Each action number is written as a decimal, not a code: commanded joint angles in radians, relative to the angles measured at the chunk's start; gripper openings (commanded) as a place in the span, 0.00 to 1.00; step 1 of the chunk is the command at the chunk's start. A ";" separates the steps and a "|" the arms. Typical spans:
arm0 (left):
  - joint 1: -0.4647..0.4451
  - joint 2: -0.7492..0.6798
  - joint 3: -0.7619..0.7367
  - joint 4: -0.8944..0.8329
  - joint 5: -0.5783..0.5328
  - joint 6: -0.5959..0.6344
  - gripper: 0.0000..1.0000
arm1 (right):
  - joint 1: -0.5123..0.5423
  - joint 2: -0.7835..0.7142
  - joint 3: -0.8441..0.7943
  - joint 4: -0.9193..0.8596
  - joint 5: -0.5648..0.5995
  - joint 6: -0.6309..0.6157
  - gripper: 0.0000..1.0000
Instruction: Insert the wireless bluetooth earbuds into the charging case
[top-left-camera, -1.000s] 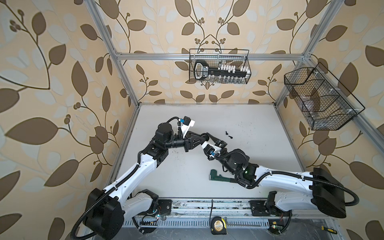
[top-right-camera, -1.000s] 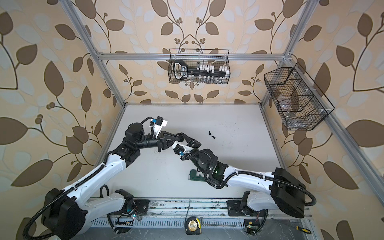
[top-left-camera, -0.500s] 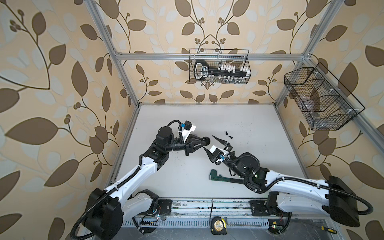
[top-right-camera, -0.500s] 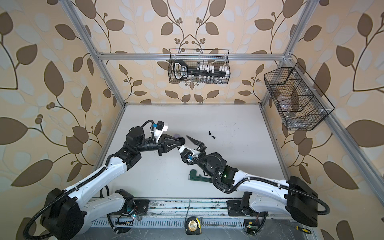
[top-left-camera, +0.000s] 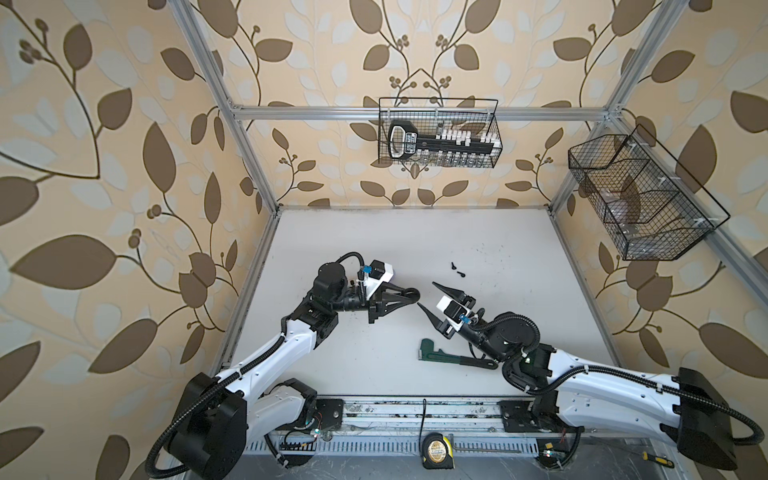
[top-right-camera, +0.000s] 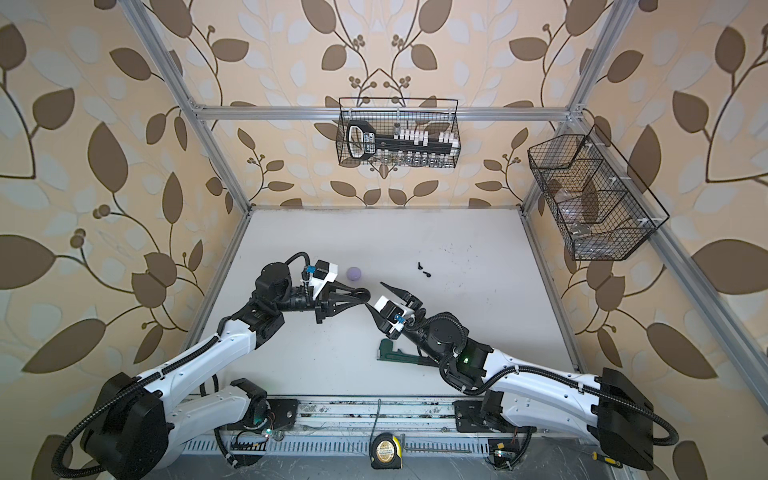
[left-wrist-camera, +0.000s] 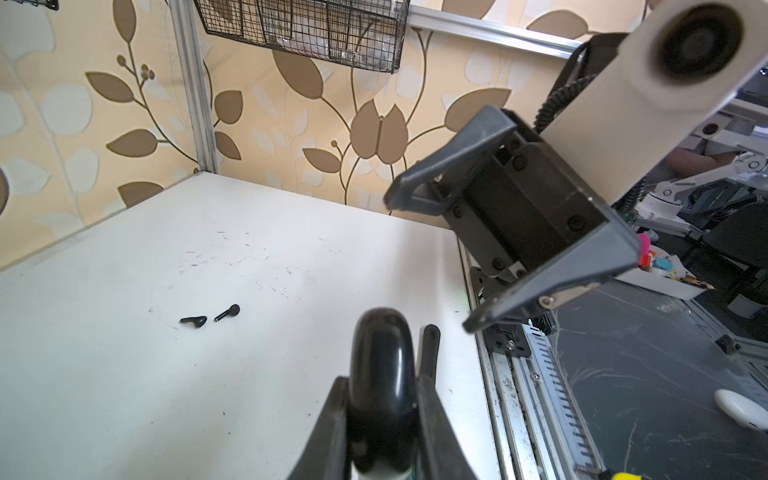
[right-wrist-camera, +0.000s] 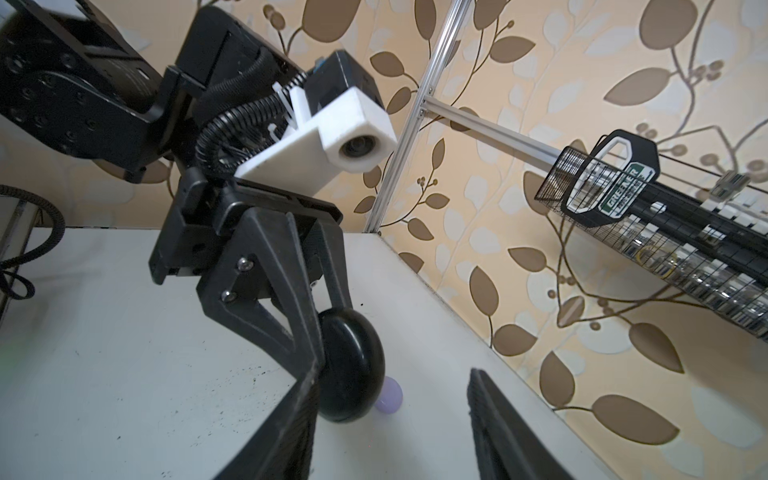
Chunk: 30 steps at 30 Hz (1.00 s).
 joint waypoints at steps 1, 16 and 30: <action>-0.008 -0.037 -0.006 0.036 0.052 0.048 0.00 | -0.003 0.020 0.042 0.002 -0.018 0.022 0.57; -0.016 -0.037 0.007 -0.022 0.081 0.095 0.00 | -0.055 0.035 0.070 0.039 0.038 0.109 0.44; -0.016 -0.034 -0.005 0.033 0.023 0.056 0.00 | -0.069 0.026 0.083 0.001 0.156 0.183 0.49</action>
